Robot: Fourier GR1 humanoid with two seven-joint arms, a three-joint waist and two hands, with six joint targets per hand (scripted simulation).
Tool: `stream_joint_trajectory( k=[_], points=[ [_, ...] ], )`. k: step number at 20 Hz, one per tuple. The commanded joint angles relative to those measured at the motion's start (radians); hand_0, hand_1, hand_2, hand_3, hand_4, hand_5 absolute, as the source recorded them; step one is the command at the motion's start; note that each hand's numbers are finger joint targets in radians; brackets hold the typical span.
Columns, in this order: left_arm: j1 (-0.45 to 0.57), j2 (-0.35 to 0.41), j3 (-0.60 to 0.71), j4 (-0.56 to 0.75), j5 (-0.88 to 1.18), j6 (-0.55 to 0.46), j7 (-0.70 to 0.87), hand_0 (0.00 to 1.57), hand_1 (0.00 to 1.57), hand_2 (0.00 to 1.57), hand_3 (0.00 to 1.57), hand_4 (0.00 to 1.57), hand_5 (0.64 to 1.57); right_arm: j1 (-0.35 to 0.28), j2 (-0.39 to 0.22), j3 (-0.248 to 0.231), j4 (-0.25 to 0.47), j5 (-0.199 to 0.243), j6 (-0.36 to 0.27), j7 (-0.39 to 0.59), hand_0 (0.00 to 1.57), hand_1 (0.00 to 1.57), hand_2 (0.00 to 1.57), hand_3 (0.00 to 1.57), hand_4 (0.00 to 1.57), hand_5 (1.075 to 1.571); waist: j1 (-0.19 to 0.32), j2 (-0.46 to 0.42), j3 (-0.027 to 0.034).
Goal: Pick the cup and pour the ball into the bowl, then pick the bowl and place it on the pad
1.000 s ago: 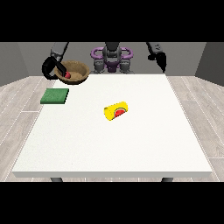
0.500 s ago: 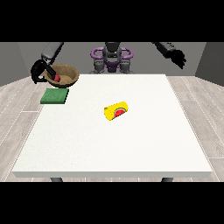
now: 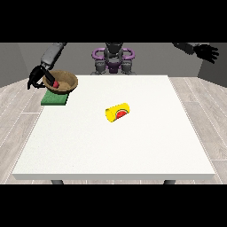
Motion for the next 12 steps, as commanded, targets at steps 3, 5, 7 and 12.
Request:
stream_joint_trajectory(
  k=[3, 5, 7, 12],
  points=[
    [0.013, 0.042, 0.038, 0.042, 0.017, -0.041, -0.062, 0.0, 0.0, 0.0, 0.0, 1.19, 1.559, 0.009, 0.017, -0.067, 0.046, -0.04, -0.061, -0.029, 1.57, 1.57, 1.57, 0.25, 0.54, 1.561, 0.005, 0.037, 0.0008],
    [0.011, 0.025, 0.028, -0.008, 0.023, -0.042, -0.069, 0.0, 0.0, 0.0, 0.0, 1.19, 1.557, -0.018, -0.129, -0.095, 0.089, -0.012, -0.057, -0.025, 1.55, 1.55, 1.57, 1.04, 0.0, 1.56, 0.038, 0.085, 0.0015],
    [0.011, 0.038, 0.024, 0.006, 0.019, -0.046, -0.055, 0.0, 0.0, 0.0, 0.0, 1.18, 1.552, -0.02, -0.09, -0.08, 0.118, -0.017, -0.034, -0.012, 1.09, 1.09, 1.23, 1.16, 0.0, 1.523, 0.031, 0.074, 0.0011],
    [-0.001, 0.021, 0.014, -0.042, 0.034, -0.039, -0.043, 0.0, 0.0, 0.0, 0.0, 1.18, 1.551, -0.072, -0.107, -0.102, 0.176, -0.045, 0.022, -0.04, 0.0, 0.0, 0.42, 0.65, 0.0, 1.46, 0.053, 0.112, 0.0013]
  ],
)
